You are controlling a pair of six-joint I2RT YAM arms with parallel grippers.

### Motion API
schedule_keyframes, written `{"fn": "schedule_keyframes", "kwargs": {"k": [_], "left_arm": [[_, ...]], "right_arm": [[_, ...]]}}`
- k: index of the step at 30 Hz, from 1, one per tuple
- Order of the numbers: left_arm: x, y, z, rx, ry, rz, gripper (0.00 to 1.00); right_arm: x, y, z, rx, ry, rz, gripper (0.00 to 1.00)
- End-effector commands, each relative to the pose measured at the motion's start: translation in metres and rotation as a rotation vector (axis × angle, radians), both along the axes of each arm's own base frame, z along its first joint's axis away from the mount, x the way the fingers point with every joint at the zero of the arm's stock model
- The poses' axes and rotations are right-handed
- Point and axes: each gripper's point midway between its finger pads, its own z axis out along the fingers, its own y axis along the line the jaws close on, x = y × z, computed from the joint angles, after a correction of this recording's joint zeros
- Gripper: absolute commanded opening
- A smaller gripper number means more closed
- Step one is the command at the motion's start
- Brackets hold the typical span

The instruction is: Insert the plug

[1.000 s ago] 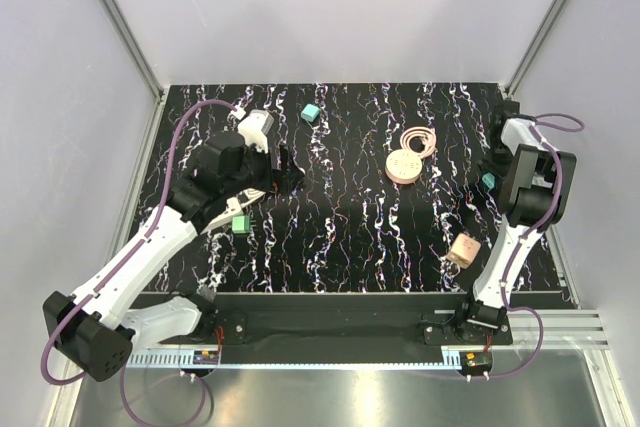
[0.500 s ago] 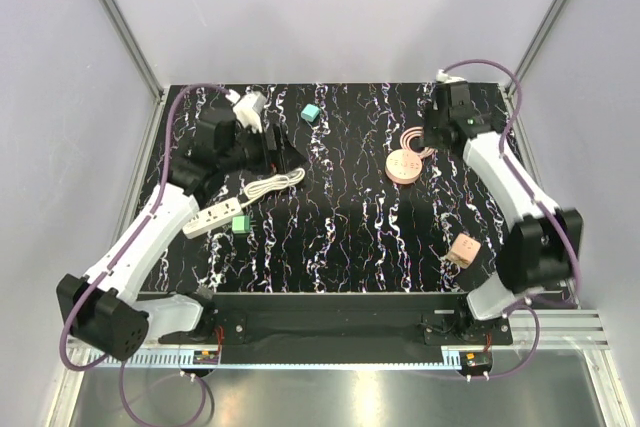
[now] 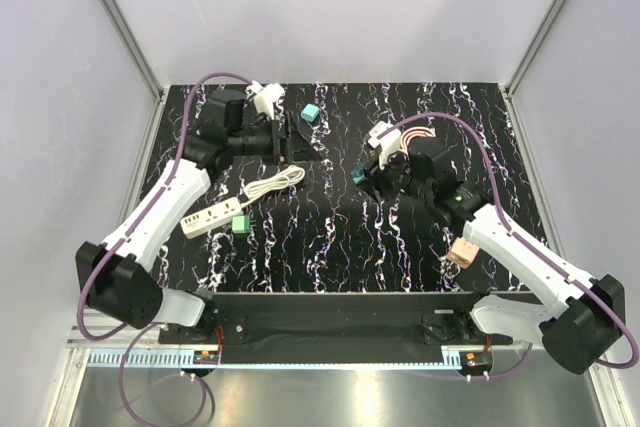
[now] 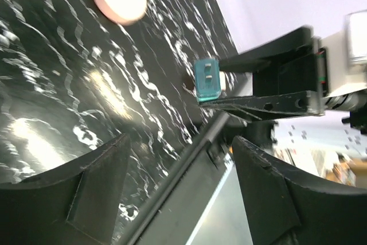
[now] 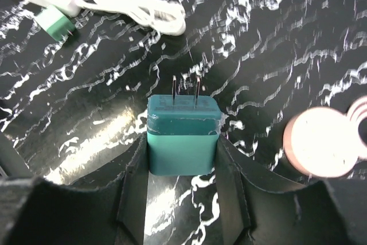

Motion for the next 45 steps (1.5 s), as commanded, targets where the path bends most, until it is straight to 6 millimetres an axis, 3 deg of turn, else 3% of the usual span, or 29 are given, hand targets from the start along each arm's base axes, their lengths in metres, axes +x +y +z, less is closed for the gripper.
{"fn": "schedule_keyframes", "kwargs": {"k": [1, 4, 7, 12, 19, 23, 24, 27, 31, 34, 37, 38, 45], "left_arm": [[-0.024, -0.021, 0.012, -0.062, 0.019, -0.138, 0.79], [-0.030, -0.037, 0.004, -0.044, 0.025, -0.162, 0.85], [-0.032, -0.048, -0.005, -0.047, 0.059, -0.181, 0.85], [-0.023, -0.059, -0.015, -0.071, 0.086, -0.200, 0.75], [-0.015, -0.069, -0.029, -0.064, 0.108, -0.185, 0.72], [-0.017, -0.075, -0.032, -0.084, 0.127, -0.213, 0.52], [-0.019, -0.077, -0.032, -0.094, 0.127, -0.224, 0.40], [-0.024, -0.079, -0.031, -0.137, 0.138, -0.255, 0.25], [-0.029, -0.080, -0.032, -0.168, 0.158, -0.269, 0.00], [-0.030, -0.080, -0.032, -0.171, 0.160, -0.269, 0.00], [-0.030, -0.080, -0.026, -0.180, 0.148, -0.271, 0.00], [-0.029, -0.080, -0.024, -0.184, 0.137, -0.267, 0.00], [-0.012, -0.070, 0.017, -0.240, 0.045, -0.232, 0.00]], "right_arm": [[-0.002, 0.018, 0.043, 0.073, -0.149, 0.077, 0.00], [-0.003, 0.026, 0.044, 0.050, -0.169, 0.088, 0.00], [-0.002, 0.031, 0.045, 0.042, -0.176, 0.099, 0.00], [-0.006, 0.042, 0.047, 0.046, -0.175, 0.126, 0.00], [-0.012, 0.048, 0.049, 0.050, -0.180, 0.143, 0.00], [-0.015, 0.048, 0.046, 0.053, -0.171, 0.143, 0.02], [-0.015, 0.048, 0.046, 0.054, -0.166, 0.137, 0.06], [-0.013, 0.046, 0.044, 0.058, -0.154, 0.115, 0.16], [-0.011, 0.043, 0.043, 0.064, -0.142, 0.085, 0.39], [-0.009, 0.039, 0.044, 0.082, -0.125, 0.039, 0.56], [-0.008, 0.036, 0.049, 0.116, -0.105, -0.007, 0.67], [-0.011, 0.035, 0.051, 0.129, -0.100, -0.008, 0.78], [-0.038, 0.036, 0.049, 0.253, 0.034, -0.008, 0.86]]}}
